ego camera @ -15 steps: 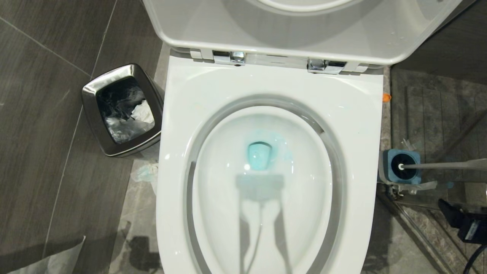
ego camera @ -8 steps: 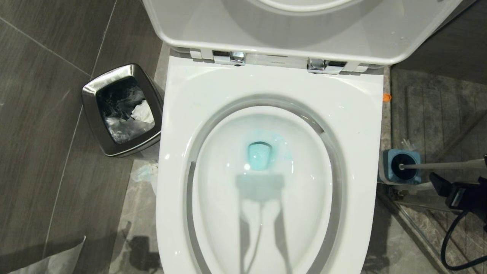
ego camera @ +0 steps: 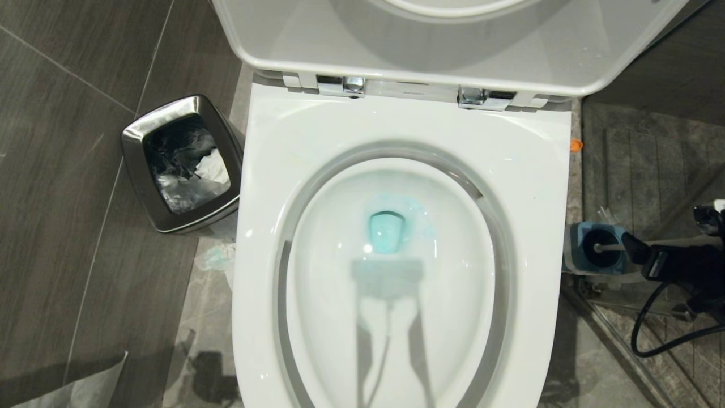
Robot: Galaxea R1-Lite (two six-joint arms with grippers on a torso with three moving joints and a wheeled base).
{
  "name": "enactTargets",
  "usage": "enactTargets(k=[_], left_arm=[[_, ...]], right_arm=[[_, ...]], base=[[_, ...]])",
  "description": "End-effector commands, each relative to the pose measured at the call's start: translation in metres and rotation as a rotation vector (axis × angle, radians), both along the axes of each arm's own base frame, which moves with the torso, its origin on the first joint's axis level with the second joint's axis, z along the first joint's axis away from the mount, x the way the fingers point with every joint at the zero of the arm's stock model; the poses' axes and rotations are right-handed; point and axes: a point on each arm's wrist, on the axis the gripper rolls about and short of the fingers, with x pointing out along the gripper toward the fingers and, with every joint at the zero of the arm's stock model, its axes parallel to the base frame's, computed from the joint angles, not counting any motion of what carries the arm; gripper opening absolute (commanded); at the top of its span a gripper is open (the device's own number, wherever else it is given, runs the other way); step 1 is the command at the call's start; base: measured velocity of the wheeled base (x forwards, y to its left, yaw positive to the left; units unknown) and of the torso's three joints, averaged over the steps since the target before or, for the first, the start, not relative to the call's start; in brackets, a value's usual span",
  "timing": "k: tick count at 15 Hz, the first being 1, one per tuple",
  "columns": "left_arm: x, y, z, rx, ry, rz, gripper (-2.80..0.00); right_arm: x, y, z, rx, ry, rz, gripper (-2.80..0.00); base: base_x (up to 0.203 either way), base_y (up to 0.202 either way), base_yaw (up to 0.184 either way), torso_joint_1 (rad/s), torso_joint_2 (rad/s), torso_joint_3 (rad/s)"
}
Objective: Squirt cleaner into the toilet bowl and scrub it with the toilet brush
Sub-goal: Scrub the toilet bowl
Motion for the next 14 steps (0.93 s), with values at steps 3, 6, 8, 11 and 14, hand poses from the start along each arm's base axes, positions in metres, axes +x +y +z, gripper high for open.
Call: enactTargets(k=[3, 6, 8, 11, 14], left_arm=[[0.000, 0.000, 0.000, 0.000, 0.000, 0.000, -2.80], [0.000, 0.000, 0.000, -0.001, 0.000, 0.000, -2.80], [0.000, 0.000, 0.000, 0.000, 0.000, 0.000, -2.80], [0.000, 0.000, 0.000, -0.001, 0.000, 0.000, -2.80], [0.000, 0.000, 0.000, -0.001, 0.000, 0.000, -2.80]], right_arm=[[0.008, 0.000, 0.014, -0.072, -0.157, 0.047, 0.00], [0.008, 0.001, 0.017, -0.084, -0.187, 0.052, 0.00], [0.008, 0.001, 0.017, -0.084, -0.187, 0.052, 0.00], [0.009, 0.001, 0.015, -0.084, -0.179, 0.052, -2.80], [0.008, 0.001, 0.015, -0.096, -0.177, 0.052, -2.80]], base=[[0.000, 0.000, 0.000, 0.000, 0.00, 0.000], [0.000, 0.000, 0.000, 0.000, 0.00, 0.000], [0.000, 0.000, 0.000, 0.000, 0.00, 0.000], [0.000, 0.000, 0.000, 0.000, 0.00, 0.000], [0.000, 0.000, 0.000, 0.000, 0.00, 0.000]])
